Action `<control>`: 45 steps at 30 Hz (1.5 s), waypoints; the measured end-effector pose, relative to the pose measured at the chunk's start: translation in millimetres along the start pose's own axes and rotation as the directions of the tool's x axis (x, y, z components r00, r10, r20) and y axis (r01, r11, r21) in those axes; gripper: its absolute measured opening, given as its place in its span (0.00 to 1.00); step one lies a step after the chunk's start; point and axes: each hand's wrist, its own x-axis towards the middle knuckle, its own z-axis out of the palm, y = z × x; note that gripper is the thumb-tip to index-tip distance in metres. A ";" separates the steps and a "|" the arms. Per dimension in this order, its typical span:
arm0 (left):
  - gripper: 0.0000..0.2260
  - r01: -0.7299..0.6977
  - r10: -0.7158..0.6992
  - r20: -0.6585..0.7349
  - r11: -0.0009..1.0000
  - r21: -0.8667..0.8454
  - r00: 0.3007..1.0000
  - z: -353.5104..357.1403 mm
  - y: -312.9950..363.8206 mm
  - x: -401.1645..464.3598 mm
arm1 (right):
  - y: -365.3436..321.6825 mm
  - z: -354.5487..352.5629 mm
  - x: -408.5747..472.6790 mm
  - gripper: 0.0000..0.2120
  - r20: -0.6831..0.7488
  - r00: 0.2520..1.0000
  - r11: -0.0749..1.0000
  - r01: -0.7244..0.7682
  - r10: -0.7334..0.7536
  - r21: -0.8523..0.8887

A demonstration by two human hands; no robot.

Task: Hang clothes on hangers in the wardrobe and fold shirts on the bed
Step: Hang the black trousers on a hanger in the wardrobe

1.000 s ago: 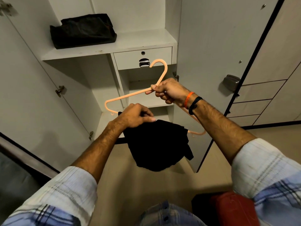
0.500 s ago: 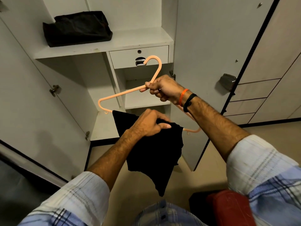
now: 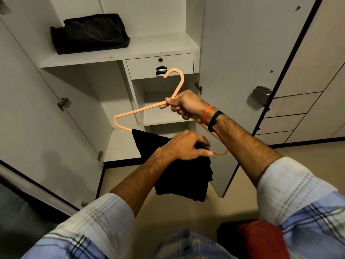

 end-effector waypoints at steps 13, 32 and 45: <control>0.12 0.231 -0.231 -0.162 0.973 -0.019 0.960 -47.0 -88.4 -53.0 | -3.1 -12.2 -3.6 0.15 -0.001 1.000 1.000 0.008 -0.008 0.015; 0.09 0.448 -0.444 -0.189 0.894 -0.026 0.876 -61.9 -92.6 -41.9 | 4.0 -8.7 0.5 0.16 0.107 0.993 0.998 -0.049 0.046 0.034; 0.12 0.126 -0.137 -0.044 0.974 -0.190 0.990 -12.7 -49.5 -22.6 | -4.6 -6.0 2.8 0.14 0.077 0.997 1.000 -0.024 0.024 -0.009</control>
